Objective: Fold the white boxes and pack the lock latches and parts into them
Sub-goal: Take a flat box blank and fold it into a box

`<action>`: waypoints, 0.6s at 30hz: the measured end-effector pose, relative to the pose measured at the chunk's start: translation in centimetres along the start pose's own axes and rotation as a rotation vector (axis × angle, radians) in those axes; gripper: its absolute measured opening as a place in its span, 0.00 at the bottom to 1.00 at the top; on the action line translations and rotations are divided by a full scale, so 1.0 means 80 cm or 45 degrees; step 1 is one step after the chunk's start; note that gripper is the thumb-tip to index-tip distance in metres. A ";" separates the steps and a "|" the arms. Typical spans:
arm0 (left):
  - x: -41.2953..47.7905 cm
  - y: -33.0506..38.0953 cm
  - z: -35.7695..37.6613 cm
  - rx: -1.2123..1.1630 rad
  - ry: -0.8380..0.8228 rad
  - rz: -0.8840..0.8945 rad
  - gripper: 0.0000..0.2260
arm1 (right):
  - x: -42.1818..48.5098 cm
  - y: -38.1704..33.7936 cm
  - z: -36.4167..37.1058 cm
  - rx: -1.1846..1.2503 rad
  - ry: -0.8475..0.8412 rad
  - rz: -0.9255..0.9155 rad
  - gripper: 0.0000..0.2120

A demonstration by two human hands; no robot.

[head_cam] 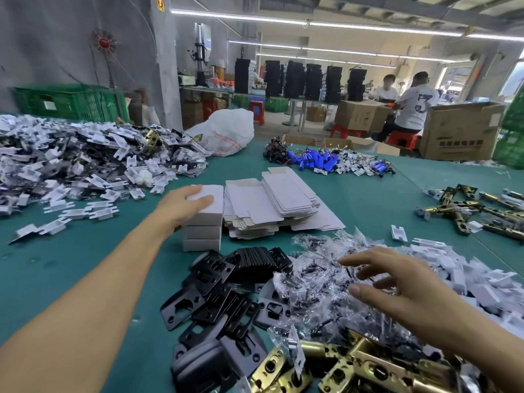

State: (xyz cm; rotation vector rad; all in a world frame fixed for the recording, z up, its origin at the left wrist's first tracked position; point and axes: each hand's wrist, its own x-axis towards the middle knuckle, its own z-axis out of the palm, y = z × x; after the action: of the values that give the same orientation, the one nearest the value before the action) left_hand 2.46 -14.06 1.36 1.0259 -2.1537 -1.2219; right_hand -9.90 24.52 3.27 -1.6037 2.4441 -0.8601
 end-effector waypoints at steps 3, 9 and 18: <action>-0.003 -0.004 0.009 0.037 0.057 0.004 0.24 | 0.002 0.000 0.003 0.017 -0.011 0.018 0.18; -0.006 -0.008 0.020 -0.068 0.128 -0.027 0.23 | 0.004 -0.003 0.007 0.100 0.004 0.053 0.19; -0.005 -0.004 0.016 -0.058 0.383 -0.042 0.07 | -0.005 -0.006 0.001 0.170 -0.004 0.060 0.19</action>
State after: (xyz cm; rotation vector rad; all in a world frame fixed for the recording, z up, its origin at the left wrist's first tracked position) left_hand 1.97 -13.15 0.44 1.1489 -1.8771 -1.0503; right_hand -9.32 24.71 3.37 -1.4955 2.3568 -0.9897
